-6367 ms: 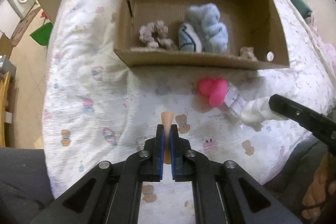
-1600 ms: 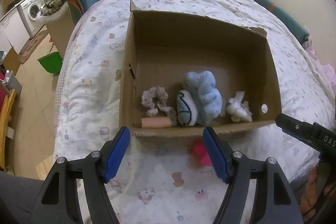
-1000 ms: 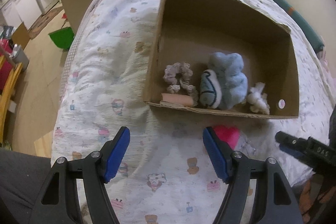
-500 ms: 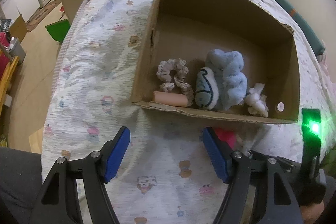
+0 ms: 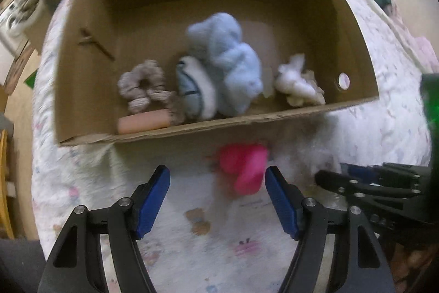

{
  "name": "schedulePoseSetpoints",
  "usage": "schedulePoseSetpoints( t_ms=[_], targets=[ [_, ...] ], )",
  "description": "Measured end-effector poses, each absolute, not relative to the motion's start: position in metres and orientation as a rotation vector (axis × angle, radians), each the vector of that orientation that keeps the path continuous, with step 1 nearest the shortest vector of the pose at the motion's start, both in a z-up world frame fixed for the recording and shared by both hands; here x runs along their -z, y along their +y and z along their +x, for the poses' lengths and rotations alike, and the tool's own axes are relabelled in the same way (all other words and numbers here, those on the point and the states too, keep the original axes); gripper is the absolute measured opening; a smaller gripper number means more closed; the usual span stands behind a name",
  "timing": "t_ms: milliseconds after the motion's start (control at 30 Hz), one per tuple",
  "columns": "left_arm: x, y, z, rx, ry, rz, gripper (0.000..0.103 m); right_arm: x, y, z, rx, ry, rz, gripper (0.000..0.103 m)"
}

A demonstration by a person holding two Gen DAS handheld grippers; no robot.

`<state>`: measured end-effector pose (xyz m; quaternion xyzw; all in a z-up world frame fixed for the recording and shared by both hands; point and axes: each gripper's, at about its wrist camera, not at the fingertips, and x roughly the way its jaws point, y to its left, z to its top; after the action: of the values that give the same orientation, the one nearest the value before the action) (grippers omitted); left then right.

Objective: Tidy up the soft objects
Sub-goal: 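Grasp the pink rubber duck with the left tool while the right tool grasps the plastic bag, then lower the duck and bag into the box and open both tools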

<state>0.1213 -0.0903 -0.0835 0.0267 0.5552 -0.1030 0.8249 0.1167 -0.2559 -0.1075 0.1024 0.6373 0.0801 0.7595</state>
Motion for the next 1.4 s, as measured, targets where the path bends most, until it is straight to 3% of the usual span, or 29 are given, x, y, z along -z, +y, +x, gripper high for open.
schedulePoseSetpoints(
  t_ms=[167,233,267,600,1400],
  targets=[
    [0.100,-0.110,0.131,0.252,1.208,0.075,0.066,0.106,-0.264,0.110,-0.160,1.391,0.253,0.032],
    [0.105,-0.116,0.133,0.261,1.212,0.084,0.043,0.106,-0.264,0.108,-0.161,1.390,0.255,0.032],
    [0.108,-0.118,0.134,0.265,1.222,0.088,0.037,0.108,-0.263,0.105,-0.163,1.392,0.256,0.032],
    [0.107,-0.118,0.132,0.224,1.225,0.091,0.037,0.109,-0.261,0.113,-0.190,1.386,0.245,0.032],
    [0.071,-0.023,0.094,-0.007,1.191,0.032,0.037,0.059,-0.238,0.107,-0.411,1.242,0.309,0.032]
  ],
)
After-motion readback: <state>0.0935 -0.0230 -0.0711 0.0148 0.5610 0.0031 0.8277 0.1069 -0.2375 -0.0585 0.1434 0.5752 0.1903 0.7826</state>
